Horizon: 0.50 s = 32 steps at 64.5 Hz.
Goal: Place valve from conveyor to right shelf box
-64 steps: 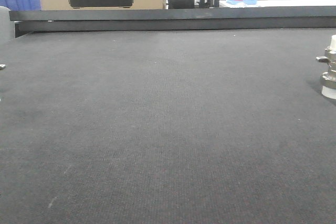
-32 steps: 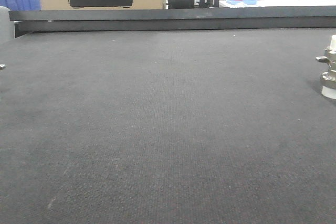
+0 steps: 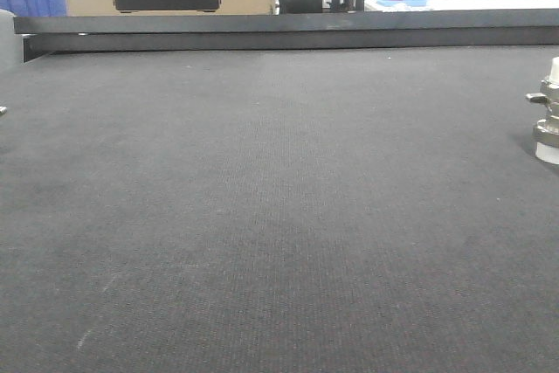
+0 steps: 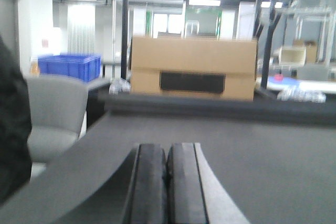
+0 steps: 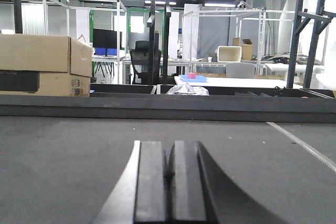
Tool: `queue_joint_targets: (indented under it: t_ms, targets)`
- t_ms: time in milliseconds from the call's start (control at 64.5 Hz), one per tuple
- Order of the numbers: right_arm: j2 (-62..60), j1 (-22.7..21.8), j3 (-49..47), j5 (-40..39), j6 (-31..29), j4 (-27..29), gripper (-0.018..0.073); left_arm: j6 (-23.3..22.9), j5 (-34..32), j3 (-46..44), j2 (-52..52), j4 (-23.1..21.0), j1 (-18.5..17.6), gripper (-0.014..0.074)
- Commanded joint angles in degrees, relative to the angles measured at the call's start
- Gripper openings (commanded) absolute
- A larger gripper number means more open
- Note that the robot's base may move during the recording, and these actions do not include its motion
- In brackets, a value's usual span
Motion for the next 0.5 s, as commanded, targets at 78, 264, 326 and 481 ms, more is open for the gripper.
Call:
queue_joint_targets:
  t_ms: [78,264,326,481]
  targets:
    - [3.1,0.0,-16.6,15.3,-0.1,0.6,-0.0134,-0.1,13.2,-14.9,4.8,0.1,0.0,-0.0105]
    - [14.5,0.0,-28.8,18.2,-0.1,0.6,0.0251,-0.1,30.7,-32.3,17.5,2.3,0.0,0.0146]
    - [18.7,0.0,-31.3,18.2,-0.1,0.6,0.0407,-0.1,34.3,-36.9,22.6,2.5,0.0,0.0292]
    - [27.9,0.0,-33.6,15.8,-0.1,-1.5,0.057,-0.1,39.7,-46.3,33.2,2.1,0.0,0.052]
